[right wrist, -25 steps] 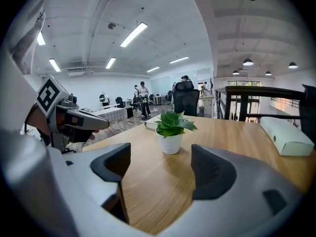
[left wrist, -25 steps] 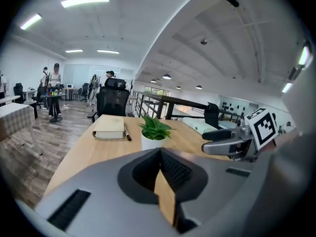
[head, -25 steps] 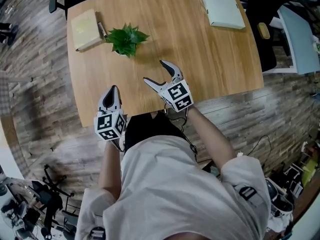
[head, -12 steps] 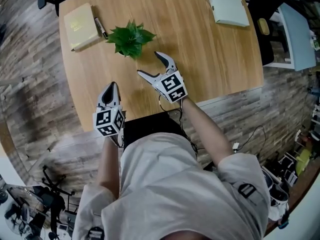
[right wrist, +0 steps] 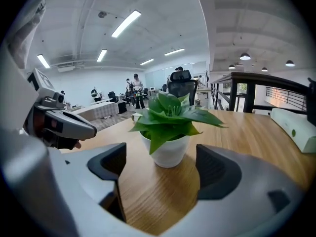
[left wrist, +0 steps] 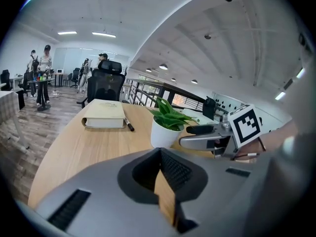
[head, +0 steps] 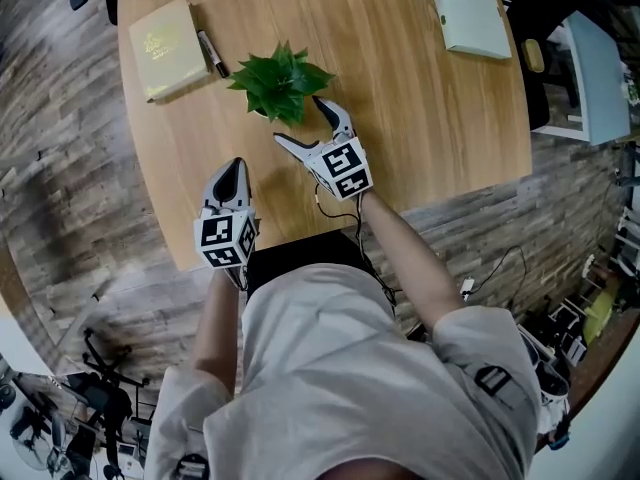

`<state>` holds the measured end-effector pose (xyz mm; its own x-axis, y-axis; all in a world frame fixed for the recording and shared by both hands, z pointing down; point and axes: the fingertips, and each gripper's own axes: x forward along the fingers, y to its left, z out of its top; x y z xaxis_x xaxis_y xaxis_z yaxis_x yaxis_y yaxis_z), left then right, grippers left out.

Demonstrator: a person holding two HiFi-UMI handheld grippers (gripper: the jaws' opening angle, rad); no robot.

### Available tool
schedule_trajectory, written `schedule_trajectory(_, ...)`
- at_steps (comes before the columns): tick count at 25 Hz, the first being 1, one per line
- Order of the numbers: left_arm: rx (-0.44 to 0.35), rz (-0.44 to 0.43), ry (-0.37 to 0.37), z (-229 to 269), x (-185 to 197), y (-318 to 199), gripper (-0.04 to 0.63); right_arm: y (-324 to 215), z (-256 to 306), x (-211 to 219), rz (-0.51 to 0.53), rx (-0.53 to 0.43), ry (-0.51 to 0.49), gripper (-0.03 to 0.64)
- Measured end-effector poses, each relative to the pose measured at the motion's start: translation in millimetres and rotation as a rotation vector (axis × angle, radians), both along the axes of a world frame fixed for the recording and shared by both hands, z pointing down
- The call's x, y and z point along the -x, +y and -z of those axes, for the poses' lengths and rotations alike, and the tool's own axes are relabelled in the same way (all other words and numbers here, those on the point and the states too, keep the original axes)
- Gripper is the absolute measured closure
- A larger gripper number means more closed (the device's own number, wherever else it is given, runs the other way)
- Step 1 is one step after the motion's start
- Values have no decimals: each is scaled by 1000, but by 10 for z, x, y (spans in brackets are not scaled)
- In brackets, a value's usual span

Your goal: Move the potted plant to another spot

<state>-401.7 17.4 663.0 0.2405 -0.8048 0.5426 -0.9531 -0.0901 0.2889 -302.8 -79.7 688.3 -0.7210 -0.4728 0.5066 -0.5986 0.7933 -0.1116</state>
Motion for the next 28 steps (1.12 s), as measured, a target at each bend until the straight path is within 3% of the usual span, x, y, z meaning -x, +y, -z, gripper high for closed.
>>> schedule_trajectory(17, 54, 11, 33, -188, 513, -152, 583, -423, -244, 486, -88, 35, -42, 87)
schedule_trajectory(28, 63, -12, 38, -241, 581, -186, 583, -460, -266, 563, -101, 21, -25, 83)
